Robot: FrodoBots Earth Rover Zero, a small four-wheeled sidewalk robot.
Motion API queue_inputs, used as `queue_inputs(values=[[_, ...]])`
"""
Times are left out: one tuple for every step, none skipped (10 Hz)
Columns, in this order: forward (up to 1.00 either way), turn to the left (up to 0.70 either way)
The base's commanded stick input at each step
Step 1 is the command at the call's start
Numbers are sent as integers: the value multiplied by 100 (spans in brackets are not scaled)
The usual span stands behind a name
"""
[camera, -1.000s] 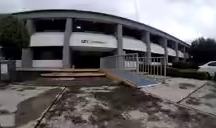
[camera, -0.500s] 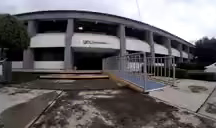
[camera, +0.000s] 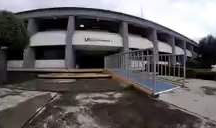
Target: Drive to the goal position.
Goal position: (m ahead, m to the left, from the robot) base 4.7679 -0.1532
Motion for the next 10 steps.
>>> queue_inputs(values=[[70, 0], [70, 0], [70, 0], [70, 0], [70, 0], [70, 0], [70, 0], [70, 0], [70, 0], [70, 0]])
